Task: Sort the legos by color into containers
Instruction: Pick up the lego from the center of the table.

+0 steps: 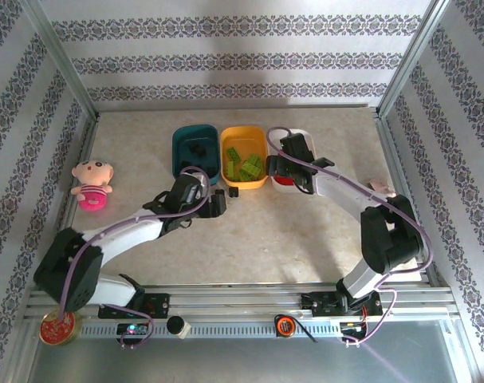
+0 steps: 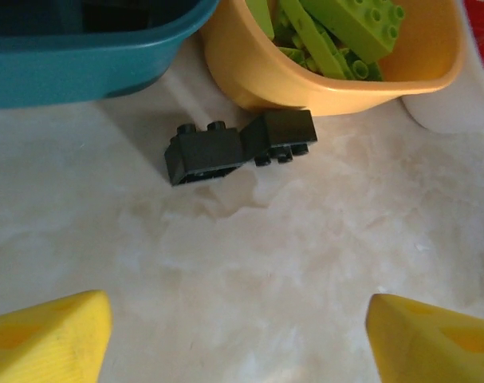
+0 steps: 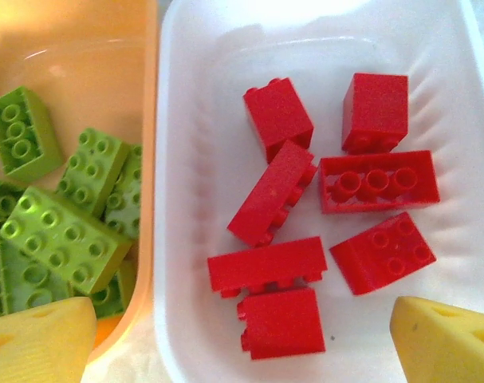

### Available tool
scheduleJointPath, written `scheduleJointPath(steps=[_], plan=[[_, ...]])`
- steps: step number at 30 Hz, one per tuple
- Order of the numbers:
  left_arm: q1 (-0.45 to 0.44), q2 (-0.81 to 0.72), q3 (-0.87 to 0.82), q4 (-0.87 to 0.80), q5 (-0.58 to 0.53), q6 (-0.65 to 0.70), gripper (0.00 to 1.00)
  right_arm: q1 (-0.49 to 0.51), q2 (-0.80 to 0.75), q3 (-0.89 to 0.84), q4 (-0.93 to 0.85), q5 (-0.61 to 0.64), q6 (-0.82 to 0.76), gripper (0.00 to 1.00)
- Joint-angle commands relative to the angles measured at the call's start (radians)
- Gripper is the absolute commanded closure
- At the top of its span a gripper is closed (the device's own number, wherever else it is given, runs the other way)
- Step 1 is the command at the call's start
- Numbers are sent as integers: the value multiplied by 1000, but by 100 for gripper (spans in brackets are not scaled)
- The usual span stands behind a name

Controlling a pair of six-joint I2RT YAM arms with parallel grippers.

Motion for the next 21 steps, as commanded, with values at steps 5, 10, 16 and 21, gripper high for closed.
scheduleJointPath(steps=[5,10,16,21], plan=[[-47,202,121,95,-178,93,29,0,-102,-111,36,-24,32,5],[-47,271,163,126,-210,103,30,-1,-133,-134,35,-29,26,6],[-38,350,215,120,-221,105,38,-1,-151,-149,36,-37,23,5],[-30,400,234,121,-238,100,42,-1,-180,-160,35,-44,24,5]])
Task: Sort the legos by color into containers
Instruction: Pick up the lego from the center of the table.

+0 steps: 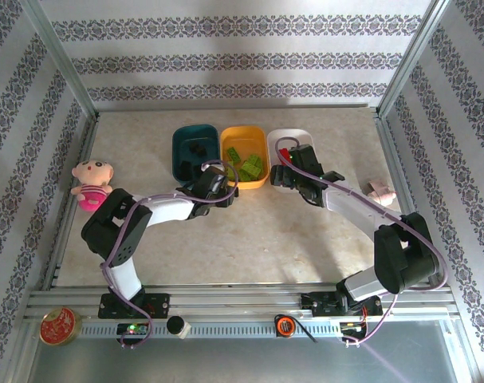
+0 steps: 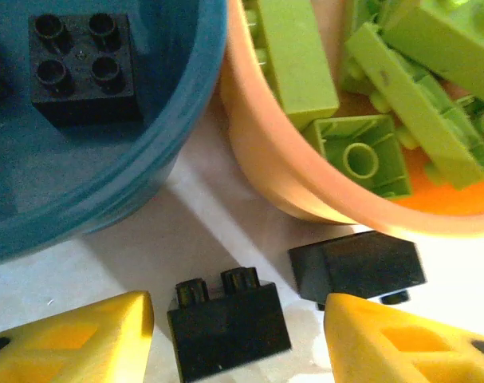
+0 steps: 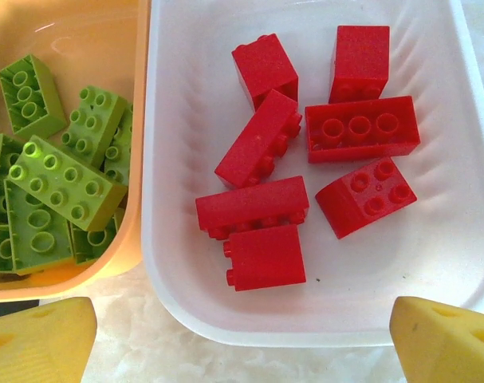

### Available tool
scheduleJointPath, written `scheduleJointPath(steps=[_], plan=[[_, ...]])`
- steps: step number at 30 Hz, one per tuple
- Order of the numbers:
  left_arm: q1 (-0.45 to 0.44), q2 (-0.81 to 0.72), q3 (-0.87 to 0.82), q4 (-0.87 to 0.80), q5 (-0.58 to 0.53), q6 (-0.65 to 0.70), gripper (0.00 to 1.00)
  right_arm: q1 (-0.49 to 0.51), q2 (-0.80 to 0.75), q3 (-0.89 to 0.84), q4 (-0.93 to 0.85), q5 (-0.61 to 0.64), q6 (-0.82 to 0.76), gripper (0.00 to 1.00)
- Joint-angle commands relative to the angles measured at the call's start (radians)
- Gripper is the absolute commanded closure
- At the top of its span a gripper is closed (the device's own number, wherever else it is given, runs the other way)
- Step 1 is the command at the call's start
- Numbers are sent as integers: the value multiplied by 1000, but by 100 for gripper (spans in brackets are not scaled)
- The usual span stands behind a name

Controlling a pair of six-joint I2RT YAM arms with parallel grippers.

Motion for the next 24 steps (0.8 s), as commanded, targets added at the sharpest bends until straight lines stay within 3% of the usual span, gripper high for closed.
scheduleJointPath(steps=[1,11,19,24], plan=[[9,30,22,36,-25,14,43,-1,-44,-13,8,-13,8,5],[9,29,-41,105,6,-3,63,33,-75,-34,6,-9,8,5],[9,-242,-189,73,32,-76,69,57,-103,-78,12,-5,28,5],[65,-379,-118,-61,13,-55,69,87,-108,-96,12,-3,31,5]])
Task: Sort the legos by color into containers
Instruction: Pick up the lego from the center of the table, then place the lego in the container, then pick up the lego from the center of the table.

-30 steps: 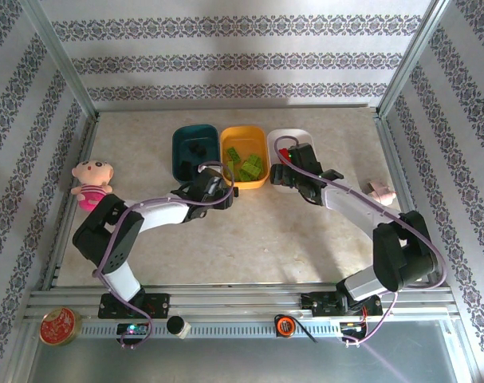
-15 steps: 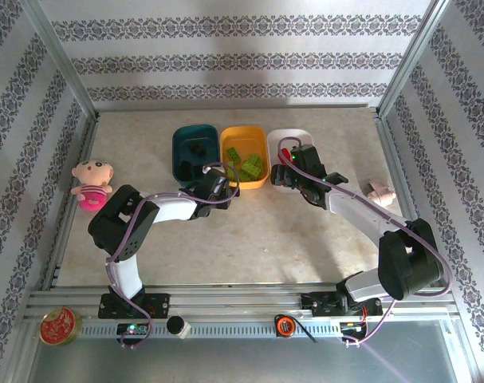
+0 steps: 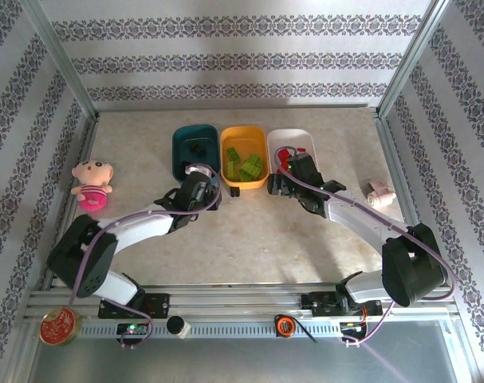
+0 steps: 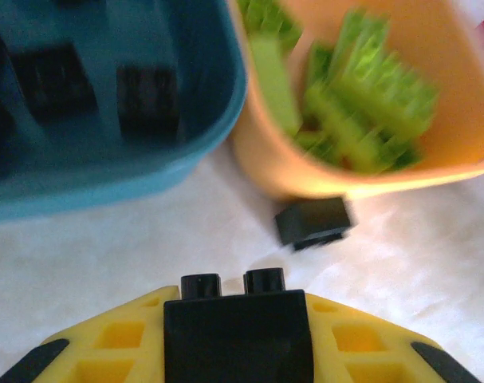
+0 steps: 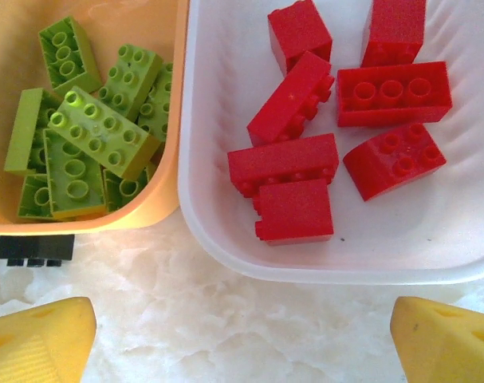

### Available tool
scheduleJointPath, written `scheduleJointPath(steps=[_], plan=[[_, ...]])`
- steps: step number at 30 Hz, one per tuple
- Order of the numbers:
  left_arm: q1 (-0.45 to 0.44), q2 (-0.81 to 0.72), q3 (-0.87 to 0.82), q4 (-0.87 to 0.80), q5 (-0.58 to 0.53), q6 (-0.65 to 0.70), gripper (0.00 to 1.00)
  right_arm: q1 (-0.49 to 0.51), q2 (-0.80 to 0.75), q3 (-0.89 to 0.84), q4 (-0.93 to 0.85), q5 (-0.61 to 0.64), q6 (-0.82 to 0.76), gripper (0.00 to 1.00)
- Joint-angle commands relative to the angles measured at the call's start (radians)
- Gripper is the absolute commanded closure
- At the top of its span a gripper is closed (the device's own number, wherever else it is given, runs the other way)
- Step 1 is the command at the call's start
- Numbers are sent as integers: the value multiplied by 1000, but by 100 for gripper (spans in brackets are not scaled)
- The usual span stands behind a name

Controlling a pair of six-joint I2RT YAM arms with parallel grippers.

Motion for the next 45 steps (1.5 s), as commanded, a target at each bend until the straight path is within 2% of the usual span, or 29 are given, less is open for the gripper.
scheduleJointPath(steps=[1,4,7,12,16,18,22,26,30,33,37,45], plan=[[75,-45,68,-85,0,-11,69,27,-25,-19,7,7,21,5],[176,-7,125,-82,40,-41,71,49,-28,-35,12,11,30,5],[238,76,197,-64,56,-46,71,70,-31,-45,12,19,32,5],[293,250,363,-90,45,-21,70,109,-31,-66,6,20,34,5],[324,377,463,-119,76,-19,69,134,-41,-88,7,22,44,5],[326,420,491,-126,97,-16,64,146,-45,-98,9,24,45,5],[325,443,489,-95,165,-46,44,171,-38,-112,30,8,45,4],[319,366,463,-66,212,-65,32,193,-5,-92,59,-11,46,4],[314,214,401,-39,248,-85,23,226,61,-36,82,-9,46,4],[308,77,309,-19,265,-107,18,254,127,13,109,4,65,4],[300,-117,132,1,269,-143,3,294,220,58,168,65,105,5],[299,-488,-194,-29,208,-192,0,306,394,120,292,112,151,9]])
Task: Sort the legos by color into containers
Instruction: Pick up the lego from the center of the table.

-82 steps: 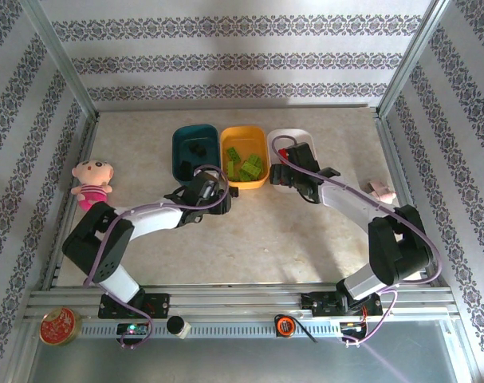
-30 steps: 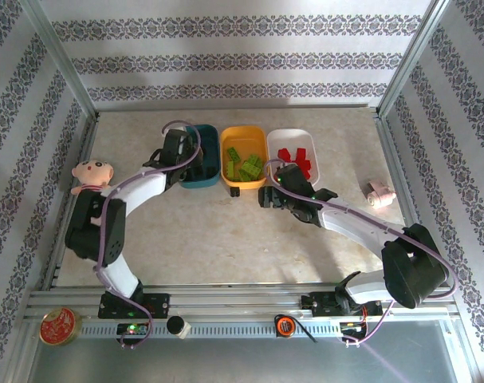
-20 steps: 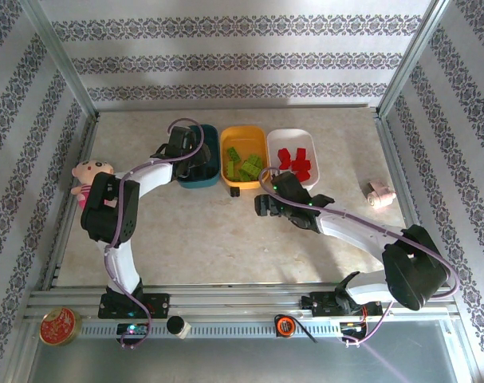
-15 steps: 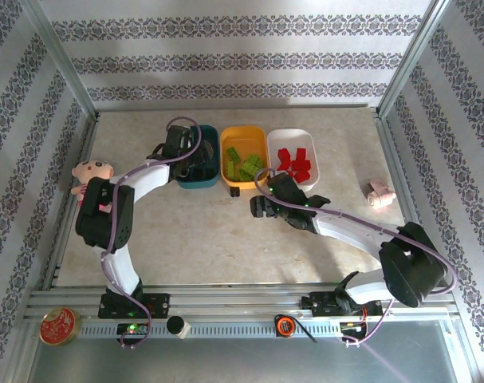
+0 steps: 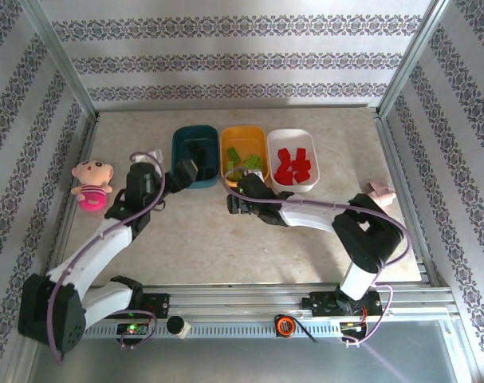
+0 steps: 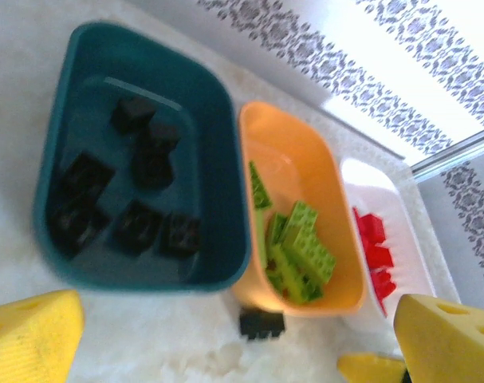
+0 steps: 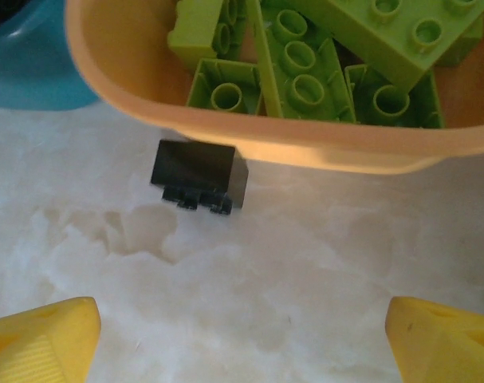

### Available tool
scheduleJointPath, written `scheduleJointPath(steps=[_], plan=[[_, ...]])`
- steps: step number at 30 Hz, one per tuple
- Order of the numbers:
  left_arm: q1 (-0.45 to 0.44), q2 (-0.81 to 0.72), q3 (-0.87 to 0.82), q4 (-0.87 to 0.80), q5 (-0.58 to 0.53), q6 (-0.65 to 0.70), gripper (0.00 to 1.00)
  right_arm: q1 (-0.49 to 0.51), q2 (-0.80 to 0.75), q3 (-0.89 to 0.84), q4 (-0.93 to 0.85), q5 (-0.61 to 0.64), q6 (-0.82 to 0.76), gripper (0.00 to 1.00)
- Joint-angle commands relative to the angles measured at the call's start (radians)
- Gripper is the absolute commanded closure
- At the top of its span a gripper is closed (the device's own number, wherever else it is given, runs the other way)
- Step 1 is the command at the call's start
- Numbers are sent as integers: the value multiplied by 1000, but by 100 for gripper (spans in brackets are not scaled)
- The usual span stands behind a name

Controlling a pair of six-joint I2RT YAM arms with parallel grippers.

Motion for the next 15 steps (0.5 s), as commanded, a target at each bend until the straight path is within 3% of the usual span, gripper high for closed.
scheduleJointPath(steps=[1,9,15], plan=[[-10,-116,-93,-24,-29,-42,0,5,55,44,80,44,33,10],[-9,-341,-252,-107,-63,-64,0,5,165,106,140,60,35,16],[-9,-411,-289,-147,-78,-79,0,5,229,153,137,82,37,26]])
